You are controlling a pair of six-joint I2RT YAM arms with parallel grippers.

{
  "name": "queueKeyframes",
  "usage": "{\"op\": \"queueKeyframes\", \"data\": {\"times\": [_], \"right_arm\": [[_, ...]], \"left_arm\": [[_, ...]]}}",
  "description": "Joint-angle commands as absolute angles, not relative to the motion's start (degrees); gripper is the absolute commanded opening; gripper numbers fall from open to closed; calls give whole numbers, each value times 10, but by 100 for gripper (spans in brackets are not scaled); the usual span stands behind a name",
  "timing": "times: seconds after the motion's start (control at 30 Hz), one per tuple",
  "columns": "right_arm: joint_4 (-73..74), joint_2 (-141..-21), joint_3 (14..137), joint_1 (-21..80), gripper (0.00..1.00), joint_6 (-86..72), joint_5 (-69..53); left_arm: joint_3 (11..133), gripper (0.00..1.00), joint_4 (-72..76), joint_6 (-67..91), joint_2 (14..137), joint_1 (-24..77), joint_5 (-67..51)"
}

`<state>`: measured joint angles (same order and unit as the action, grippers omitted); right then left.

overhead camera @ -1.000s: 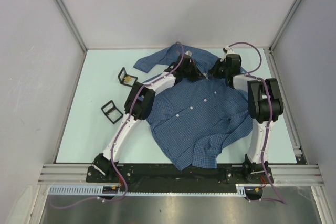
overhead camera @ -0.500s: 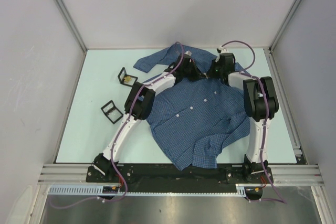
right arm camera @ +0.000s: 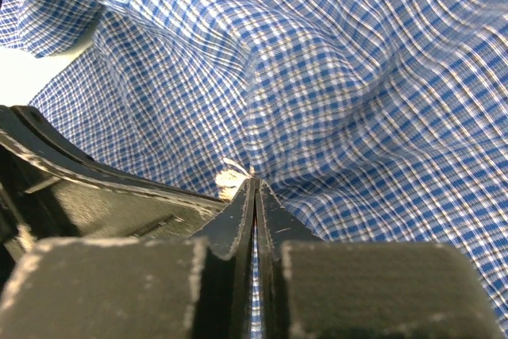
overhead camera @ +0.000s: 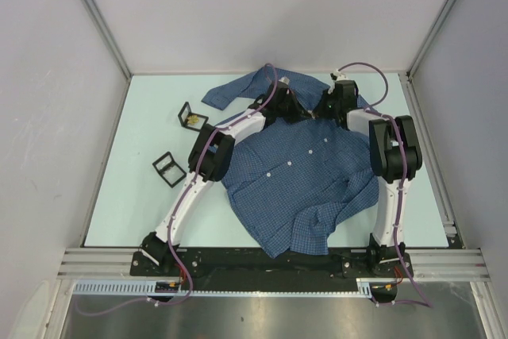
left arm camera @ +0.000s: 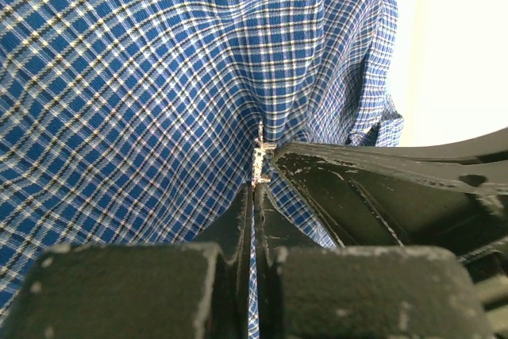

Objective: Remove the brooch from the garment

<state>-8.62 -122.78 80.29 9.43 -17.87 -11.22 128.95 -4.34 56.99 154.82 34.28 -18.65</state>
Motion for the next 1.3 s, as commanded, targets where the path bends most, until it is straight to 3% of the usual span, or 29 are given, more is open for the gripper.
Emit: {"op": "queueKeyframes", "data": {"times": [0.0, 0.07, 0.17, 0.53, 0.8, 0.83, 0.93, 0.97, 1.1, 1.27], "right_arm": [[-131, -1188, 783, 84, 9, -198, -137], [-133, -1187, 780, 81, 15, -199, -133], [-133, -1193, 780, 78, 15, -199, -124], [-127, -1206, 780, 77, 0, -209, -122], [-120, -1193, 780, 83, 0, -201, -88], [-125, -1193, 780, 83, 7, -203, -92], [-129, -1185, 773, 83, 43, -210, -112], [-132, -1173, 768, 83, 47, -211, -110], [-136, -1146, 745, 80, 48, -222, -97], [-148, -1153, 729, 65, 40, -258, -104]], "left_arm": [[1296, 0, -23, 580, 1513, 345, -194], [1296, 0, -24, 580, 1513, 344, -196], [1295, 0, -25, 580, 1513, 345, -197], [1295, 0, -20, 583, 1514, 345, -198], [1292, 0, -47, 581, 1511, 344, -188], [1290, 0, -48, 581, 1509, 344, -187], [1276, 0, -40, 584, 1502, 344, -186], [1276, 0, -40, 585, 1501, 343, -188], [1279, 0, -34, 588, 1504, 343, -191], [1280, 0, -38, 586, 1504, 343, -198]]}}
